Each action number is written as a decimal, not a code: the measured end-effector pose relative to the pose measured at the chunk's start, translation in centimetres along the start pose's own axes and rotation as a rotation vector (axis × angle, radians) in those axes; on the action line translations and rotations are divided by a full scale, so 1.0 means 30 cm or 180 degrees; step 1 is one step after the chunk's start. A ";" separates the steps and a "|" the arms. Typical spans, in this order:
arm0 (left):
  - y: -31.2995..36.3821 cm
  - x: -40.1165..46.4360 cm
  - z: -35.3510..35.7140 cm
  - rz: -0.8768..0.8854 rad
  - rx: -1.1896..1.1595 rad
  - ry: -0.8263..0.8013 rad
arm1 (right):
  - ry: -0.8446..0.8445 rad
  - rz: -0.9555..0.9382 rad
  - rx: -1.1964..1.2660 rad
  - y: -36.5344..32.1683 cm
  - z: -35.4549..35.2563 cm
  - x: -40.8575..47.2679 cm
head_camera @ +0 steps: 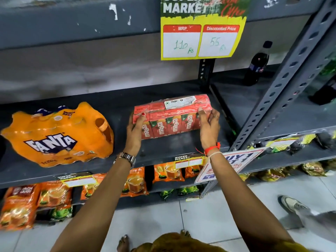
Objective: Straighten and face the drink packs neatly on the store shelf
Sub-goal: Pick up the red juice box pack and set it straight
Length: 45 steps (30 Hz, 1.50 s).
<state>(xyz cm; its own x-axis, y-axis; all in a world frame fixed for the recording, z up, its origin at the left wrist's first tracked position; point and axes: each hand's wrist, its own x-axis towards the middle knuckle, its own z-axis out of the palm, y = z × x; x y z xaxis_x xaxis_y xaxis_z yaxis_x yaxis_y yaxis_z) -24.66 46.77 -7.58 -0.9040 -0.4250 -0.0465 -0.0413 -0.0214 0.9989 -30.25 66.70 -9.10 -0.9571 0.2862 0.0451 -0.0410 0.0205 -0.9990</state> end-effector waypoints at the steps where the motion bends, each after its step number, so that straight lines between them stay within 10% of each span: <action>1: 0.003 -0.002 0.002 0.0030 -0.0079 -0.0002 | 0.0117 -0.0039 0.0044 -0.001 -0.003 -0.006; 27: -0.035 -0.217 -0.032 -0.0040 -0.0238 -0.0113 | 0.0861 0.0057 0.0790 -0.011 -0.078 -0.335; 37: -0.084 -0.240 -0.635 0.0659 -0.0476 0.2511 | -0.1765 -0.0085 0.0319 -0.057 0.382 -0.616; 42: 0.014 -0.027 -0.906 -0.0165 -0.1026 0.2430 | -0.1882 0.1001 0.0148 -0.114 0.546 -0.536; 45: 0.055 0.052 -0.961 -0.0256 -0.1420 0.1550 | -0.1994 0.1220 0.0445 -0.154 0.638 -0.521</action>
<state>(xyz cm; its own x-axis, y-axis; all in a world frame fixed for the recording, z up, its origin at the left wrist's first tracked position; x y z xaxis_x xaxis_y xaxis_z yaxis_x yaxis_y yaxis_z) -13.88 19.99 -6.07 -0.6056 -0.7644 -0.2210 0.1740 -0.3982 0.9006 -20.58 43.80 -5.34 -0.8942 -0.3512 -0.2776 0.3323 -0.1051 -0.9373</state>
